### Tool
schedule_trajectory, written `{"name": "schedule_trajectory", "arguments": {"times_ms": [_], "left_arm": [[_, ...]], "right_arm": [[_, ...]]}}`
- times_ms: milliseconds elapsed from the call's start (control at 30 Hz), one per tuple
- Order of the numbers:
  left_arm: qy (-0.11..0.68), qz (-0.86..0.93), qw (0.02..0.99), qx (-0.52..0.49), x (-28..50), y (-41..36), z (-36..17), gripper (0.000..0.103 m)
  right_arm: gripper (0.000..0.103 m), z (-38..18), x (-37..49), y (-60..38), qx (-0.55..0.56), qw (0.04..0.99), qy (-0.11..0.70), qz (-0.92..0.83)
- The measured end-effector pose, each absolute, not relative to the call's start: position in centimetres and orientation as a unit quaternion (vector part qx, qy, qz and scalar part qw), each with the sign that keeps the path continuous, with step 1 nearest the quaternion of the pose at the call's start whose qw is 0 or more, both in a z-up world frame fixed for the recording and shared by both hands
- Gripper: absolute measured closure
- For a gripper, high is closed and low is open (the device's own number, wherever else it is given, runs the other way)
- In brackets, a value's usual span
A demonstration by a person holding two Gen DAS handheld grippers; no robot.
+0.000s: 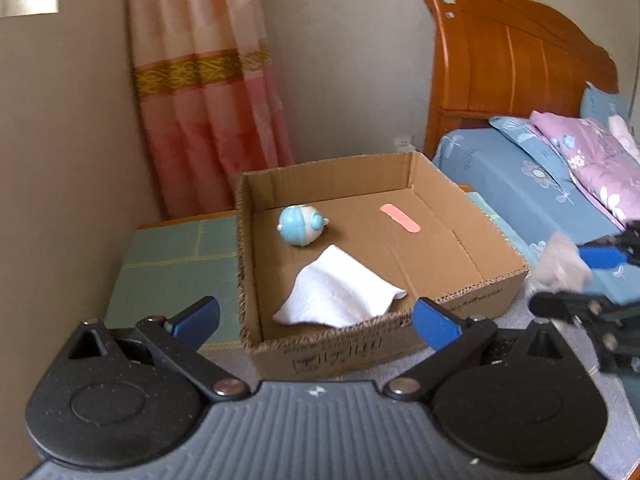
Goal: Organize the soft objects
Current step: 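Carry the cloth and pouch into the box and open both grippers, then move both grippers back over the remaining items on the bed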
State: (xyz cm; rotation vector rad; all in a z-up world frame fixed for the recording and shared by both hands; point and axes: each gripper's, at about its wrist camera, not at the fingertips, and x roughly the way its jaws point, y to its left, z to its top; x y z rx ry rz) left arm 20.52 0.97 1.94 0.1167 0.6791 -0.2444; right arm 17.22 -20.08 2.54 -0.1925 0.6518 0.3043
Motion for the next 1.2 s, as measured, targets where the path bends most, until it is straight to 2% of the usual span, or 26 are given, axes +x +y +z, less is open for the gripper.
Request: {"name": "schedule_trajectory", "arguments": {"times_ms": [433, 467, 533, 567, 600, 633, 1200], "left_arm": [[0.335, -0.078, 0.939, 0.027, 17.1, 2.1, 1.4, 0.000], [0.336, -0.076, 0.938, 0.027, 16.9, 2.2, 1.4, 0.000], [0.336, -0.075, 0.938, 0.026, 16.7, 2.5, 1.3, 0.000], [0.336, -0.075, 0.938, 0.025, 16.5, 2.6, 1.3, 0.000], [0.336, -0.074, 0.938, 0.024, 16.5, 2.7, 1.3, 0.000], [0.335, -0.073, 0.939, 0.024, 16.4, 2.8, 1.4, 0.000], [0.307, -0.034, 0.951, 0.013, 13.2, 4.4, 2.2, 0.000]], "right_arm": [[0.046, 4.1, 25.5, -18.9, -0.115, 0.927, 0.335, 0.123], [0.043, 3.9, 26.2, -18.7, -0.122, 0.927, 0.335, 0.114], [0.027, 3.3, 27.8, -18.1, -0.138, 0.921, 0.347, 0.110], [0.013, 3.1, 28.3, -17.8, -0.142, 0.919, 0.352, 0.108], [0.004, 2.9, 28.6, -17.6, -0.143, 0.920, 0.350, 0.106], [0.001, 2.9, 28.6, -17.5, -0.144, 0.921, 0.347, 0.105], [0.000, 3.6, 20.9, -17.6, -0.135, 0.926, 0.339, 0.100]]}}
